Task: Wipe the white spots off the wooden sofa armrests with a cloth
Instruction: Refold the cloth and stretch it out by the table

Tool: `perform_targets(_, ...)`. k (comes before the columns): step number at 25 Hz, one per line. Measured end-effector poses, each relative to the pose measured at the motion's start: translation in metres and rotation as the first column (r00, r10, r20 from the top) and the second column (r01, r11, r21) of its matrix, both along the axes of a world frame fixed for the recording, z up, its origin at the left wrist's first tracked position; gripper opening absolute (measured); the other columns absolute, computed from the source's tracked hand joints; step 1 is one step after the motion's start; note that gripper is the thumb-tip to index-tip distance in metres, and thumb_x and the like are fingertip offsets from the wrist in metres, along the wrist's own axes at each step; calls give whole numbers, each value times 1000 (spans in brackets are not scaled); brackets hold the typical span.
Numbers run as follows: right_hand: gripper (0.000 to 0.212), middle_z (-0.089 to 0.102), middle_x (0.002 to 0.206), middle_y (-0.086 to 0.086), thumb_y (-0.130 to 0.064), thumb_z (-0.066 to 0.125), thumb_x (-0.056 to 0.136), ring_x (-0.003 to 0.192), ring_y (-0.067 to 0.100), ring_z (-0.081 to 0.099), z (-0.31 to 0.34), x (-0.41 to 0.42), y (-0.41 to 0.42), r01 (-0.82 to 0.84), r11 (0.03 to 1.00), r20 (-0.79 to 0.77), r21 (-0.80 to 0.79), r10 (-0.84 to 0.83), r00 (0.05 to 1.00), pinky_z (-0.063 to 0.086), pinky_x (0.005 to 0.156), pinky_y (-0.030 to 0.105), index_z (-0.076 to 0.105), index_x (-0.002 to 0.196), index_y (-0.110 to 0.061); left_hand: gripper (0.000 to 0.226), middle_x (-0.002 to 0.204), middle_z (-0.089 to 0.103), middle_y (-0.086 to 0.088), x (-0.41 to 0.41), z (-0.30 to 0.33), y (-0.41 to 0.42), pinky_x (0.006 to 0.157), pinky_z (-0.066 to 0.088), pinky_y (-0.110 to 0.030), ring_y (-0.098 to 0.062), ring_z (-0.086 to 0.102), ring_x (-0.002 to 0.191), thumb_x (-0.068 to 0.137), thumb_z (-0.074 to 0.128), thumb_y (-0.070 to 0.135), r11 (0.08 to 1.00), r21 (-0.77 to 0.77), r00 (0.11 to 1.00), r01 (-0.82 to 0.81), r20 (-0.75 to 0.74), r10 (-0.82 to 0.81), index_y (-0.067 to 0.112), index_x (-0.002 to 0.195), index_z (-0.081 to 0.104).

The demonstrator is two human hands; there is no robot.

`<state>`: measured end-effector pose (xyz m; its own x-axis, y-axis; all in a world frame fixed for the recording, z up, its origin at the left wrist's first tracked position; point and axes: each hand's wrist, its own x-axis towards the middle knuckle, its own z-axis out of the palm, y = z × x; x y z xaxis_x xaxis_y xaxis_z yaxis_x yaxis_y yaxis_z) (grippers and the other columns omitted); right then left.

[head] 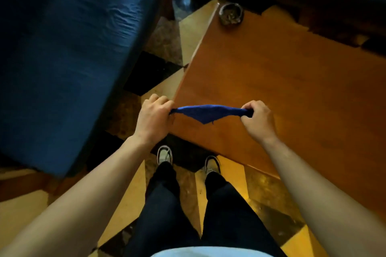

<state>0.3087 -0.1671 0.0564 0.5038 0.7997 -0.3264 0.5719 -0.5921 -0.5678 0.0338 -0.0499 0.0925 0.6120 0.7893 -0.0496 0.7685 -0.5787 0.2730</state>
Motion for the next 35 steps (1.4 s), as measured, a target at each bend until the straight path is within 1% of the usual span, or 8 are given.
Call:
perform_targets(5,20,64,93,15,12,66,73,93,36,56,-87,-54,-39,116,987,8,-106,-116,993,30,74,31,69,83,-5,21,92,67,-7,-21,-114,16,74,43,-44,-36,57,90,73,72,8,973,-94,977,209,-26,-213,14,93,73)
perform_targets(11,22,62,96,-1,2,65,82,97,25,57,-155,-90,-55,249,936,-59,-248,-271,961,38,78,31,68,91,-19,22,96,70,-2,-48,-199,38,79,45,-44,-33,59,95,79,65,15,872,-422,960,250,-7,-279,19,98,74)
perform_targets(15,42,55,129,6,-4,67,86,116,23,54,-175,-86,-27,514,838,-7,-183,-524,852,42,89,23,62,126,-16,30,110,66,-12,-15,-231,77,88,49,-49,-38,57,106,84,63,22,874,-484,988,49,-105,-114,19,113,67)
perform_targets(18,58,40,144,12,-21,72,90,117,25,50,-185,-98,-22,677,645,11,-355,-721,693,44,89,27,45,141,-14,49,127,53,-17,-13,-246,77,96,46,-52,-40,50,119,85,68,33,859,-469,950,-207,-305,63,14,128,54)
perform_targets(22,76,50,144,15,-44,76,88,127,38,56,-193,-122,-24,753,406,-7,-518,-882,471,50,98,43,38,143,-8,66,128,57,-18,-33,-251,56,96,51,-46,-38,59,115,83,74,49,568,-558,795,-605,-396,459,7,126,49)
perform_targets(28,32,69,118,9,-15,72,87,105,31,67,-207,-133,-9,855,320,-199,-407,-945,259,54,85,38,59,116,-11,35,95,62,3,-31,-242,35,84,61,-47,-27,72,91,82,80,26,461,-707,795,-536,-239,558,19,107,55)
perform_targets(32,18,63,89,5,-4,66,79,81,24,59,-189,-164,20,760,650,-178,9,-747,641,47,74,38,62,95,-12,26,99,68,2,-26,-240,40,85,60,-42,-21,70,93,85,74,15,515,-699,827,-497,-201,525,19,109,63)
perform_targets(35,41,63,111,13,-19,73,81,102,31,60,-186,-209,39,316,947,-165,-54,-321,933,51,90,43,64,121,-14,24,103,72,-3,-29,-239,42,81,60,-39,-20,70,91,90,61,7,489,-720,818,-492,-190,543,18,111,67)
